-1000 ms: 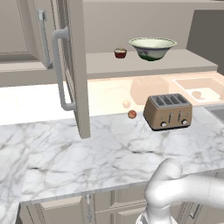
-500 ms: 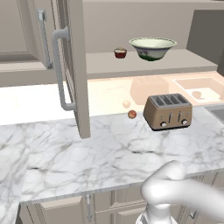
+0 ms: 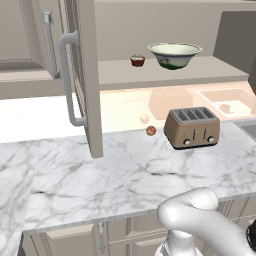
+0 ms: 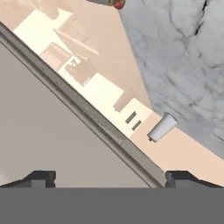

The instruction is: Pick the mug and place it in the sink. Pick the bowl and place it in the open cabinet and then close the cabinet.

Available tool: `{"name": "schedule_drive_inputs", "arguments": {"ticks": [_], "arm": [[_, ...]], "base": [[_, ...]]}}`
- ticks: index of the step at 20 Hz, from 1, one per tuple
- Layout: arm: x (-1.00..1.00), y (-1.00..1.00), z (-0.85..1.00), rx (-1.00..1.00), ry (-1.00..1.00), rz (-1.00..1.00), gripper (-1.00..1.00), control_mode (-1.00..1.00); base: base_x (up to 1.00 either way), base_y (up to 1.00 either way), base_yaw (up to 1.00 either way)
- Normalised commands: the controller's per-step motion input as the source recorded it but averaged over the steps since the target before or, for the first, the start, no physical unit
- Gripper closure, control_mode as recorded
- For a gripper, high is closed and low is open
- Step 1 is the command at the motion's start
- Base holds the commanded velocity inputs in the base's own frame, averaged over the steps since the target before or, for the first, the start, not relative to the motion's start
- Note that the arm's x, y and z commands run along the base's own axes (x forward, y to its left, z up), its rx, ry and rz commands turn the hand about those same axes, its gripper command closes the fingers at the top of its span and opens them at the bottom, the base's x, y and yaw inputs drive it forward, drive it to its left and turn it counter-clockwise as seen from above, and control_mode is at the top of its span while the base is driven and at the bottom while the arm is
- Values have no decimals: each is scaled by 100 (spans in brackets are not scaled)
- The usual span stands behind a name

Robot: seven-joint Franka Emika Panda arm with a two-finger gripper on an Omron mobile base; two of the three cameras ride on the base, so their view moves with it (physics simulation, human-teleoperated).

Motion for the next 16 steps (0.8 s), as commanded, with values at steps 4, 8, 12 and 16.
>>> {"name": "schedule_drive_inputs", "arguments": {"ticks": [4,8,12,16], "arm": [[5,100,44,12,-1,5,-100,-100],[8,100,57,0,-9,1,-100,-100],[2,84,76,-1,-12,0,-100,-100],[6,78,92,-5,-12,0,-100,-100]], "base": [[0,0,0],[0,0,0],[0,0,0],[0,0,0]]}}
